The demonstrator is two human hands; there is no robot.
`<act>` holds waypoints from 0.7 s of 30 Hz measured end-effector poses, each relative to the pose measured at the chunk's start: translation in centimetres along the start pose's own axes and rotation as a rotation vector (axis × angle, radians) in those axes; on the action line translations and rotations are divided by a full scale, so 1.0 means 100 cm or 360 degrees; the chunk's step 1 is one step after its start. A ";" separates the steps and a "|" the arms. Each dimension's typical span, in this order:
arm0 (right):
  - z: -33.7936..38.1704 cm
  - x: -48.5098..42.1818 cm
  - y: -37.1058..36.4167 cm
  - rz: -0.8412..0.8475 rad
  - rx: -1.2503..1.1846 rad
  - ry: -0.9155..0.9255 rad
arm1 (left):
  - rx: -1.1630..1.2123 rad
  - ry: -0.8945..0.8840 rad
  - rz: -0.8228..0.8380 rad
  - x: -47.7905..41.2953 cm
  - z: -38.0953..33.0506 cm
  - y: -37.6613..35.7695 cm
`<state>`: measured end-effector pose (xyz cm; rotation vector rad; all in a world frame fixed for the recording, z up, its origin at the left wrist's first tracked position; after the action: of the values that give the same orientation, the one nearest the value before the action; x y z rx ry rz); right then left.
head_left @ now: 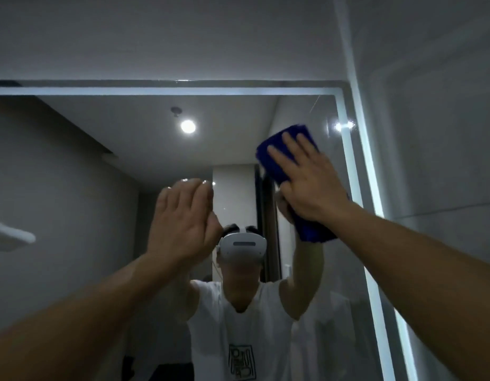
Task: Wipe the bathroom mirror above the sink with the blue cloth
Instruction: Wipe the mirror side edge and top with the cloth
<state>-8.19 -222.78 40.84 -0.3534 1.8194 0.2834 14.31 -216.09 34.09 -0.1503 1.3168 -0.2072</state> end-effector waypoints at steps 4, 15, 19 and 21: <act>0.000 -0.027 0.004 -0.0145 -0.0059 -0.0476 | 0.0031 0.0117 0.0077 -0.051 0.005 -0.016; -0.045 -0.064 0.008 -0.0054 -0.0010 -0.0114 | 0.0035 0.0198 0.0176 -0.067 0.009 -0.053; -0.066 -0.127 0.013 -0.0180 -0.0028 -0.0557 | 0.0013 0.0199 0.0206 -0.067 0.010 -0.056; -0.063 -0.147 0.011 -0.0174 -0.0027 -0.0648 | 0.0003 0.0201 0.0203 -0.067 0.010 -0.057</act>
<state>-10.49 -222.69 56.65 -0.3755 1.3942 0.2728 13.36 -220.03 41.91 -0.0515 1.4463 -0.1108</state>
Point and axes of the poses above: each hand's wrist, its own x-axis away from the middle knuckle, its own y-axis out of the back of the hand, z = x × y, the point moved 4 cm from there along -x, towards the middle knuckle, and after that the axes turned 15 degrees about -z, right-handed, at the moved point
